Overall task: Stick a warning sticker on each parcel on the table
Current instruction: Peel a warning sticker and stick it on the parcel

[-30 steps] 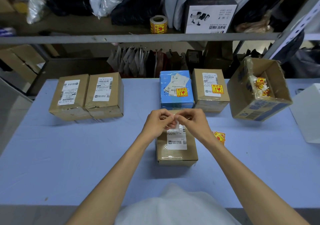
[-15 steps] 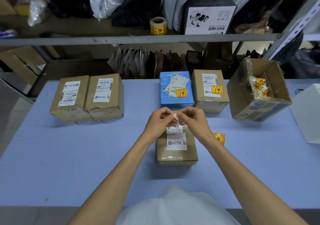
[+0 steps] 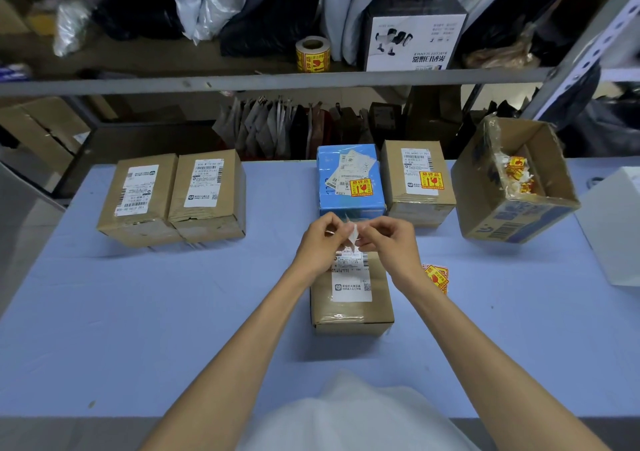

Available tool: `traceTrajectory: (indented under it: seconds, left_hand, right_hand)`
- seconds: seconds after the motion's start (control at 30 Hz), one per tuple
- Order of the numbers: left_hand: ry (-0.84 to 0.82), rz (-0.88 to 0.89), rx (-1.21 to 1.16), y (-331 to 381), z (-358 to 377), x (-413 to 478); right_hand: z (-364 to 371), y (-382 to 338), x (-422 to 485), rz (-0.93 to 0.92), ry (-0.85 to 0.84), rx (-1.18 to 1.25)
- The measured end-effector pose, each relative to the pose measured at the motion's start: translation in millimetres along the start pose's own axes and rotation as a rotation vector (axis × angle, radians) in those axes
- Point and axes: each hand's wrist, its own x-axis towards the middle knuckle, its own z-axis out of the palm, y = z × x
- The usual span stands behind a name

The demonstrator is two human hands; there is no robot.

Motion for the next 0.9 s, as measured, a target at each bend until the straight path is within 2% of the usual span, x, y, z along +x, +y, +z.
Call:
traceTrajectory:
  seconds: [0.13, 0.23, 0.33, 0.6, 0.9]
  left_hand:
    - [0.009, -0.061, -0.065, -5.7, 1.1, 1.5]
    - [0.002, -0.028, -0.08, -1.8, 3.9, -0.7]
    - [0.051, 0.006, -0.097, -2.6, 2.3, -0.7]
    - [0.209, -0.132, -0.119, -4.9, -4.0, 3.6]
    - [0.158, -0.092, -0.104, -0.5, 0.4, 2.4]
  right_hand:
    - [1.5, 0.3, -1.3, 0.014, 0.006, 0.003]
    - [3.4, -1.7, -2.8, 0.012, -0.006, 0.024]
    - [4.3, -4.2, -2.8, 0.024, -0.019, 0.071]
    - [1.4, -2.7, -0.1, 0.066, 0.033, 0.104]
    - [6.9, -4.5, -1.8, 0.084, 0.021, 0.136]
